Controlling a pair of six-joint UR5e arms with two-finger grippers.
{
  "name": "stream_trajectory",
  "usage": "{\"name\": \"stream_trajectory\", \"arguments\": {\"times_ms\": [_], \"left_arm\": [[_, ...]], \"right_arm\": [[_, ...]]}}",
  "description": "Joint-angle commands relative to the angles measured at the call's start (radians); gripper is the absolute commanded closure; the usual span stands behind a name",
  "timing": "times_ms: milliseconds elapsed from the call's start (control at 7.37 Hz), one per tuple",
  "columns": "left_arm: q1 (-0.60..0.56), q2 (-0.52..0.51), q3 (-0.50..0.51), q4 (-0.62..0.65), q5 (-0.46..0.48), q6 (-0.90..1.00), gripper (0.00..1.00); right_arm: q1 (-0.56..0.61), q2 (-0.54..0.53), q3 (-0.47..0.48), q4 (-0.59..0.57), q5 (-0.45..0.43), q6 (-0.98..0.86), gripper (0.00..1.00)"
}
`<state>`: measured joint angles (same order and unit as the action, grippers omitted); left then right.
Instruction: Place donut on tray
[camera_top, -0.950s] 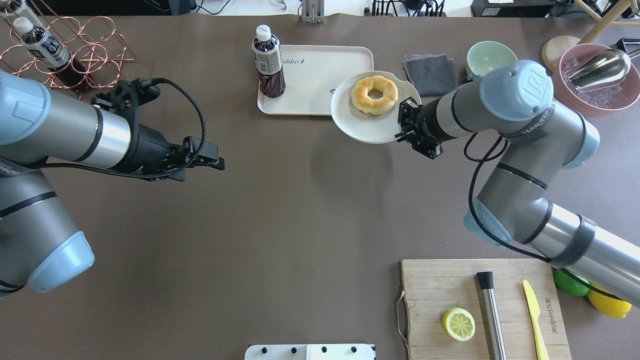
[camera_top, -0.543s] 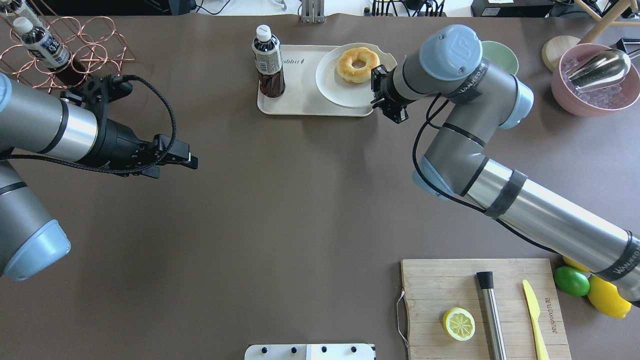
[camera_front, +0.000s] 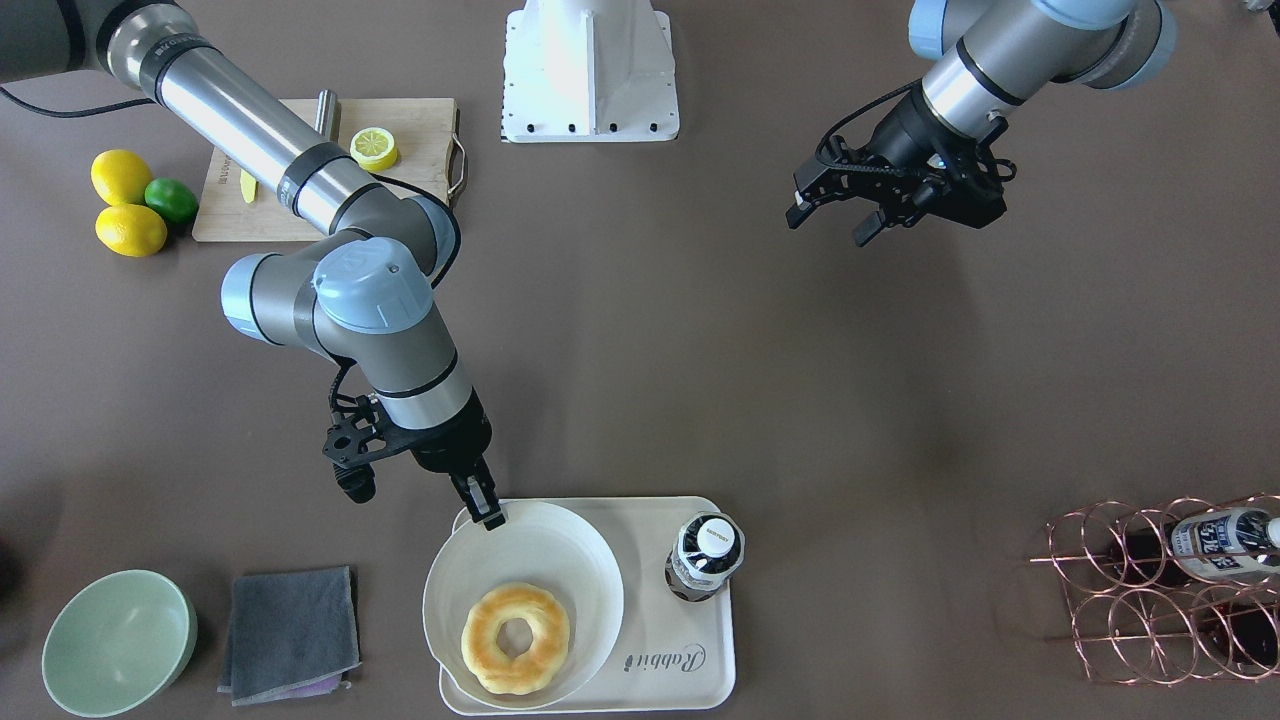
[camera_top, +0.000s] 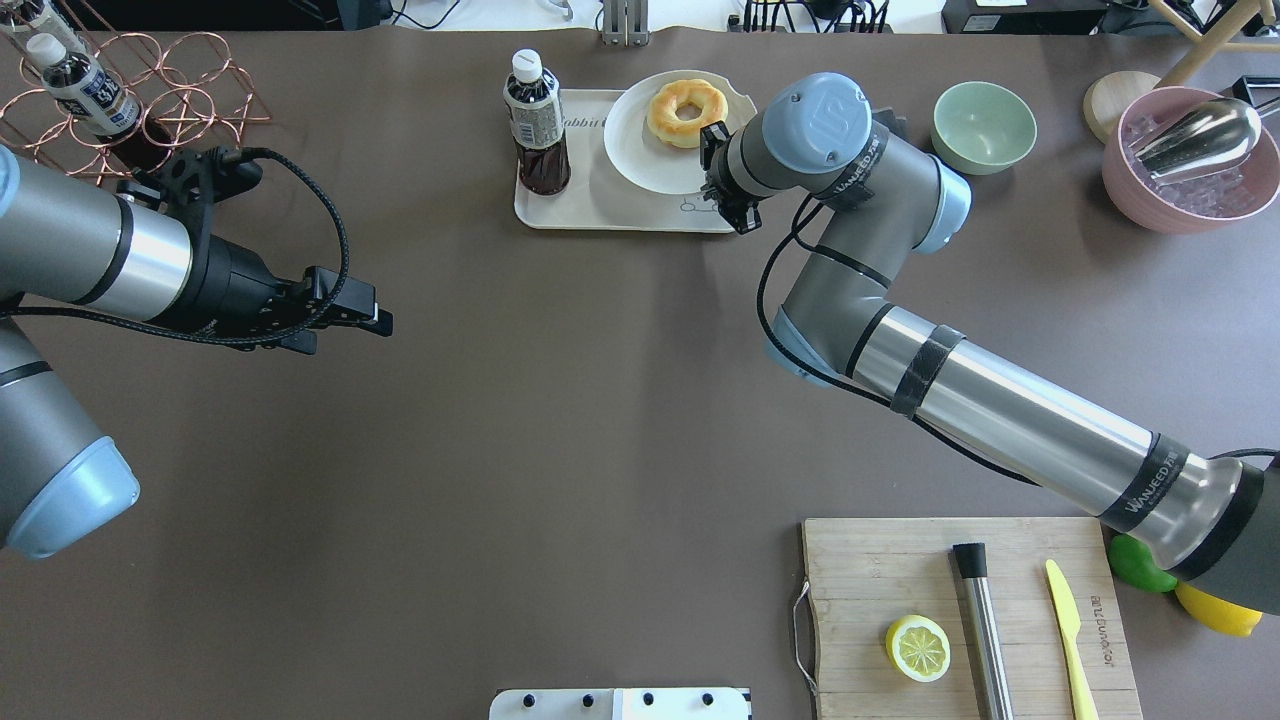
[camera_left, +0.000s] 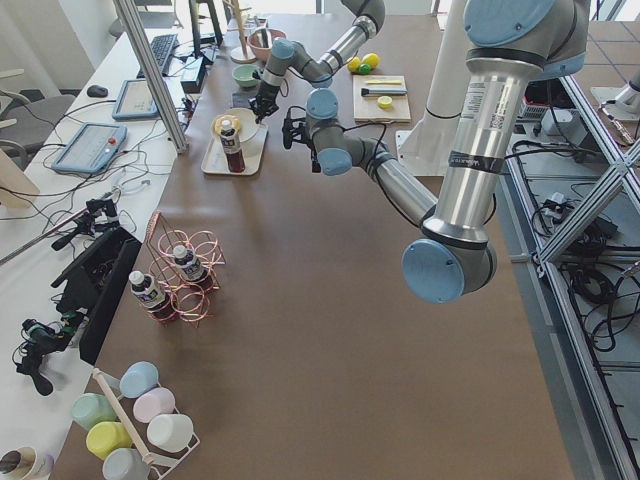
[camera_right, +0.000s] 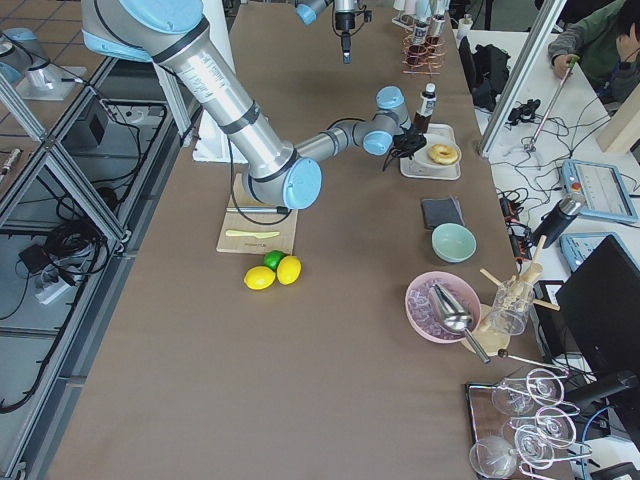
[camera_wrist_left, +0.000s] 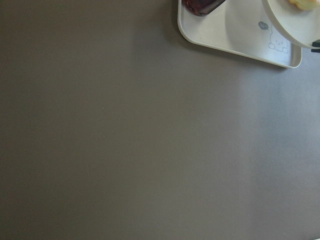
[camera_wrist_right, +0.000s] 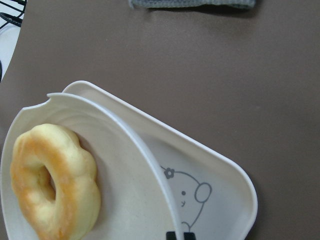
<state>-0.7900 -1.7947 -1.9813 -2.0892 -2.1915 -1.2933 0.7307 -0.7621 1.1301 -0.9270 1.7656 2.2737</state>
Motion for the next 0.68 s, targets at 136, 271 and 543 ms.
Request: {"name": "stream_trajectory", "arguments": {"times_ms": [136, 271, 543], "left_arm": [[-0.002, -0.014, 0.015, 0.0, 0.004, 0.0, 0.02], [-0.003, -0.014, 0.015, 0.0, 0.004, 0.0, 0.02], [-0.005, -0.014, 0.015, 0.0, -0.002, 0.0, 0.02]], "right_arm": [[-0.039, 0.021, -0.016, 0.019, -0.049, 0.003, 0.26], [-0.051, 0.02, -0.01, 0.019, -0.049, -0.129, 0.0], [-0.025, -0.003, 0.052, 0.011, -0.035, -0.144, 0.0]]}}
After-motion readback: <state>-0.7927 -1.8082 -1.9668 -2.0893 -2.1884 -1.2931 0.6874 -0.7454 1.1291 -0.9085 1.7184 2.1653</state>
